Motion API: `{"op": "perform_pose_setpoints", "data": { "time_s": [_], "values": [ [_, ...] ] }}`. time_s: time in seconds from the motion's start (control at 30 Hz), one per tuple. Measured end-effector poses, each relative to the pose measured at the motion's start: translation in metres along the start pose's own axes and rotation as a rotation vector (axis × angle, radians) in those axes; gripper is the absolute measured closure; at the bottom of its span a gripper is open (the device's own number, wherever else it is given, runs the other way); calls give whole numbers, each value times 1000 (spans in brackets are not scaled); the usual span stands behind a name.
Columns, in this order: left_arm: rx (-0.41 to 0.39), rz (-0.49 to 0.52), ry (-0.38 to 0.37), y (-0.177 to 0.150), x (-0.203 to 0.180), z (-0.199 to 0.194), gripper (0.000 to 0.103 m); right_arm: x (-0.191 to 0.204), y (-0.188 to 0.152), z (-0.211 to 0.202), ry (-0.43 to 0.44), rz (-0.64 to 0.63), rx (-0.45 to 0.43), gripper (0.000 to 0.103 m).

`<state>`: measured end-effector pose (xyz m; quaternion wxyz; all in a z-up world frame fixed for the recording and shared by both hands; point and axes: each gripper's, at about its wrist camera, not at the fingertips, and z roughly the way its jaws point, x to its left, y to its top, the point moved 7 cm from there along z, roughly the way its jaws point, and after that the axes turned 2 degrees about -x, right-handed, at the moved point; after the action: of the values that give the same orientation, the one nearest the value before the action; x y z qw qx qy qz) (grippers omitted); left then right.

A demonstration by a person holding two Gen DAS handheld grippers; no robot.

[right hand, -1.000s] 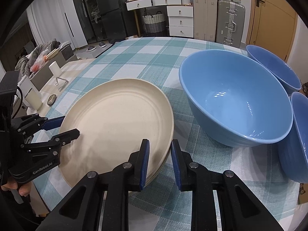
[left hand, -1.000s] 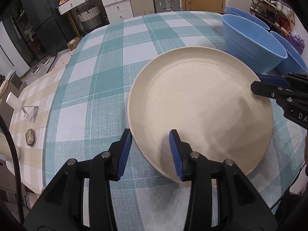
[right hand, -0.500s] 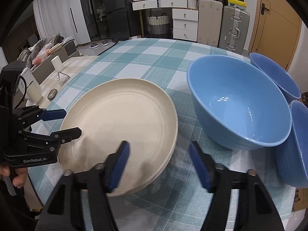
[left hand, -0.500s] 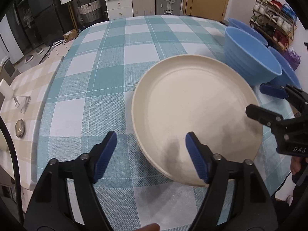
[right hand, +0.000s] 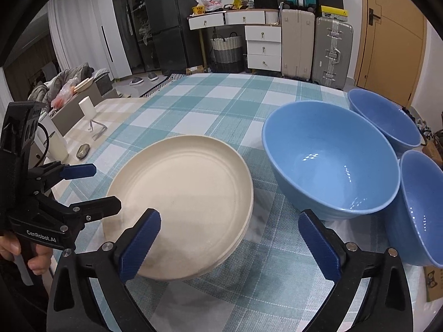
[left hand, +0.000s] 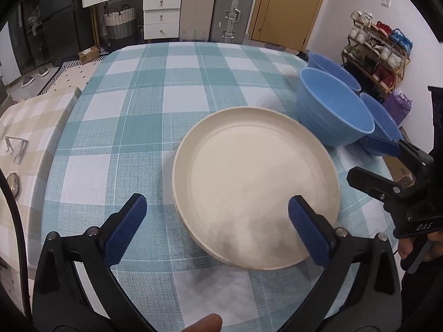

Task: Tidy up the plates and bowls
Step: 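Withdraw both grippers from the plate stack toward the blue bowls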

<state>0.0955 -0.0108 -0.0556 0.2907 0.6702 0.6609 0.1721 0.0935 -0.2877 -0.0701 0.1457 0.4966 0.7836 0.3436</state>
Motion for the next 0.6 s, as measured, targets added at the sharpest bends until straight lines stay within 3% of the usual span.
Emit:
{"op": "perform_pose_setpoints", "data": {
  "time_s": [0.3,0.6],
  "values": [
    [-97,-17,-8,29,-12,-26,1,-15,9,-38,-16,4,-68,1],
    [-140,16,-40,63,-41,-33,1,-43,23,-74,-72,16,-124,1]
  ]
}}
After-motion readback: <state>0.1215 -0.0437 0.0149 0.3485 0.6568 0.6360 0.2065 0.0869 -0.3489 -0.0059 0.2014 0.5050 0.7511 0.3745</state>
